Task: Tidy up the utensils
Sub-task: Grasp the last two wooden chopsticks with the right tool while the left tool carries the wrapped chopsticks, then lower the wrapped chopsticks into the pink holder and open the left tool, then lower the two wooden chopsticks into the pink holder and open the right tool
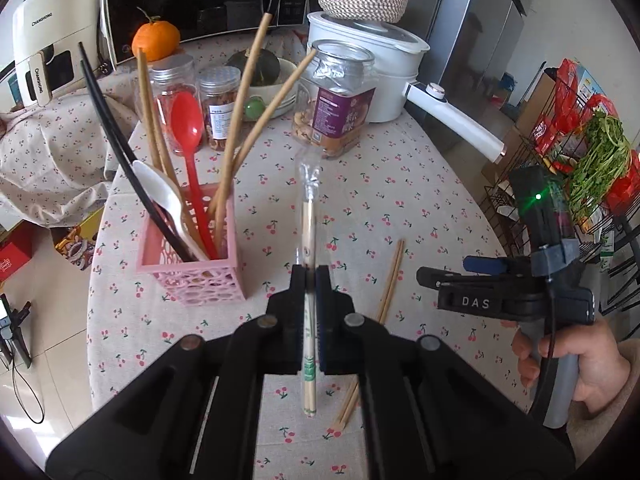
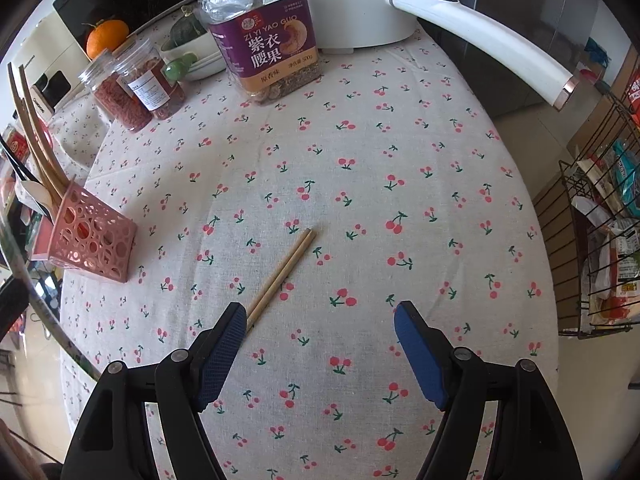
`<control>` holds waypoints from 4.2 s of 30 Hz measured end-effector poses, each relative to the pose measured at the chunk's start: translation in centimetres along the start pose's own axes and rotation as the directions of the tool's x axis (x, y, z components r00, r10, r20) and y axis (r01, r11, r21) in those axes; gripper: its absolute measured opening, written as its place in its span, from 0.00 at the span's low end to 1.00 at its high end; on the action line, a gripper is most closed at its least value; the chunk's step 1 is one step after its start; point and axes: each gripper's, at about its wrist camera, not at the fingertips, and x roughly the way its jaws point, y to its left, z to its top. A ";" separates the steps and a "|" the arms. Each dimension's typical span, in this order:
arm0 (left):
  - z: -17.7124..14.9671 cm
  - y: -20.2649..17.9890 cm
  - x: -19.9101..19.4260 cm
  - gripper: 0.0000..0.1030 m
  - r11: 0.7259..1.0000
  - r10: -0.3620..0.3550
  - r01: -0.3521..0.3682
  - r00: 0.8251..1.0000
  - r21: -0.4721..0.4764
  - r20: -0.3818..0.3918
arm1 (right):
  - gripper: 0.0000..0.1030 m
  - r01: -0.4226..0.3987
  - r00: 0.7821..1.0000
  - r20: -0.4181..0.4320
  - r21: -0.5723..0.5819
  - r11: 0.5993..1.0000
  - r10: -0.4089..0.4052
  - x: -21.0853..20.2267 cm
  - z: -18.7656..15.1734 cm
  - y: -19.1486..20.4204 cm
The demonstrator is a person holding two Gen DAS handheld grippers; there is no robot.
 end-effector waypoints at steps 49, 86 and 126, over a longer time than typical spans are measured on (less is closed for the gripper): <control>-1.0 5.8 -10.6 0.05 0.993 0.078 -0.040 0.929 -0.110 0.361 | 0.08 -0.191 0.835 0.453 -0.292 0.937 0.311 -13.5 -3.9 8.0; 1.4 8.9 -6.5 0.64 0.964 0.199 -0.120 0.918 -0.237 0.344 | 0.08 -0.220 0.760 0.507 -0.390 0.894 0.408 -19.3 -2.1 13.0; -3.3 6.7 -7.0 0.88 0.964 0.209 -0.180 0.967 -0.194 0.142 | 0.63 -0.230 0.838 0.446 -0.234 0.945 0.315 -17.5 -1.5 10.0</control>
